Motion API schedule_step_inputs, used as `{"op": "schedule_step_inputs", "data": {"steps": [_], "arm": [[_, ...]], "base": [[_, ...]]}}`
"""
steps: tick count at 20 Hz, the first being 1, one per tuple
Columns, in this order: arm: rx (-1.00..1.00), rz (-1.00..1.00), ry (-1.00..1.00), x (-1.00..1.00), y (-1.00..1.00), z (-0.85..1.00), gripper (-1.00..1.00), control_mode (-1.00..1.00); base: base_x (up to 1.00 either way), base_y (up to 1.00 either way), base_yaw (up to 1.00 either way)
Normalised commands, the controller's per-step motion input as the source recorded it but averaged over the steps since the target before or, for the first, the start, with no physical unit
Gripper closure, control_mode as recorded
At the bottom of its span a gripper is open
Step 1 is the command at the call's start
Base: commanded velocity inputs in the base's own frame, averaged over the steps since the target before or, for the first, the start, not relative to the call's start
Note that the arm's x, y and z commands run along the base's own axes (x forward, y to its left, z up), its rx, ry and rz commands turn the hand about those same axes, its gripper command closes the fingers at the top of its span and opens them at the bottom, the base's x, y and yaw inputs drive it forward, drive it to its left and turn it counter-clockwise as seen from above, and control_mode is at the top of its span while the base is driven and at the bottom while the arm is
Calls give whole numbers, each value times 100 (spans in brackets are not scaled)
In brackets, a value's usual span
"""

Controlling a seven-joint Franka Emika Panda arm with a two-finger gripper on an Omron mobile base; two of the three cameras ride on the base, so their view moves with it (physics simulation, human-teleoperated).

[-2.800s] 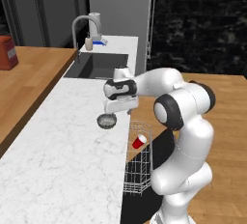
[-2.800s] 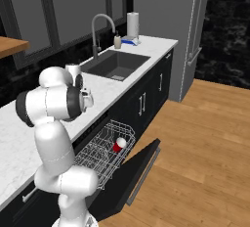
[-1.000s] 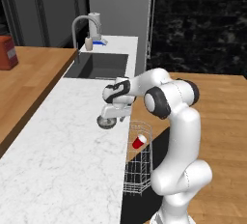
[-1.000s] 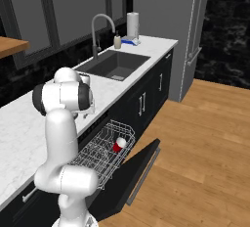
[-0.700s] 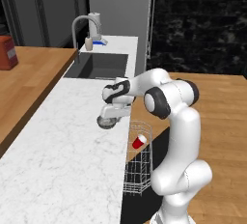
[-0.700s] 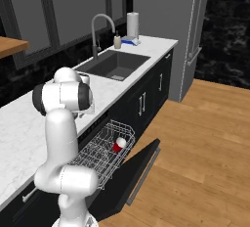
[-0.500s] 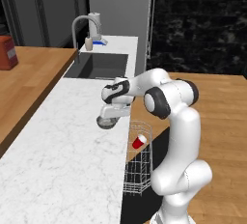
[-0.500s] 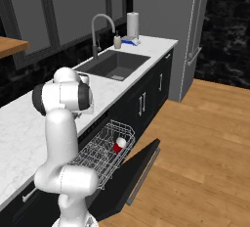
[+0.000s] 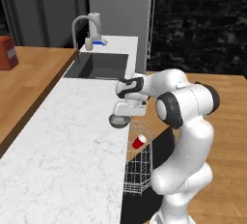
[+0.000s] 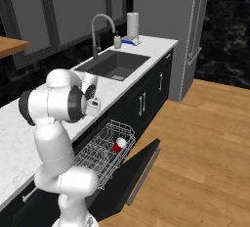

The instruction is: Pick up the cup and bowl from the counter, place them in the dishwasher, and close the dishwasher door.

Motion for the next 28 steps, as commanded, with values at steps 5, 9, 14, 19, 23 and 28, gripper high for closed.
{"op": "schedule_step_inputs", "data": {"steps": [5,9,14,19,23,28], "arm": [[12,-19,-5,-100,-88,80,100,-100],[7,-17,-4,-100,-82,48,100,-100],[0,-11,0,-67,-86,3,100,-100],[0,0,0,-3,-69,-16,100,-100],[-1,15,-5,11,-32,-34,100,-100],[-1,28,-16,37,0,-40,100,-100]], "base": [[0,0,0],[0,0,0],[0,0,0],[0,0,0],[0,0,0],[0,0,0]]}}
